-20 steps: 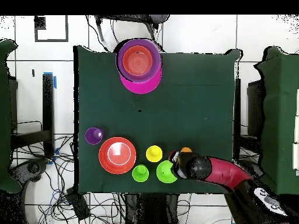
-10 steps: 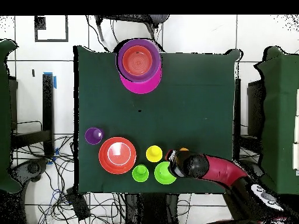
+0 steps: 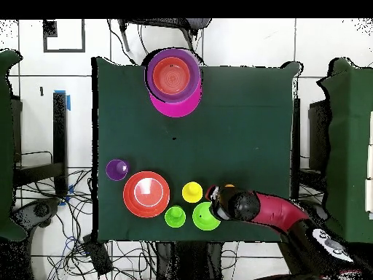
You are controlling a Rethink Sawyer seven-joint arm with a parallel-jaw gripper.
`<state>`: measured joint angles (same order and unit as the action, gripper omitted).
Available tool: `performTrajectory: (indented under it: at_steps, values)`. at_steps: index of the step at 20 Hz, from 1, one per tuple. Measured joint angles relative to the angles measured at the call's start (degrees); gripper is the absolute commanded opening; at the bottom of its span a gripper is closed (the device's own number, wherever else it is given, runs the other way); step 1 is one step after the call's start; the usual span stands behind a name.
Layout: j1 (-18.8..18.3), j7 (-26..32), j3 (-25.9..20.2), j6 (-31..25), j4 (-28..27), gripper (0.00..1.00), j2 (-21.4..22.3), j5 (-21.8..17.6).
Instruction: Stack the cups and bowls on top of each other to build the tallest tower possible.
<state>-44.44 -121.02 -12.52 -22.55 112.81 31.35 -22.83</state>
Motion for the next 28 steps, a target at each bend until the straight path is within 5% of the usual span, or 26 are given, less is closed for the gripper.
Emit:
performTrajectory:
  at_steps: [28]
  values:
    - [0.8,0.0,-0.8,-5.4,-6.6,0.0,0.4,0.0]
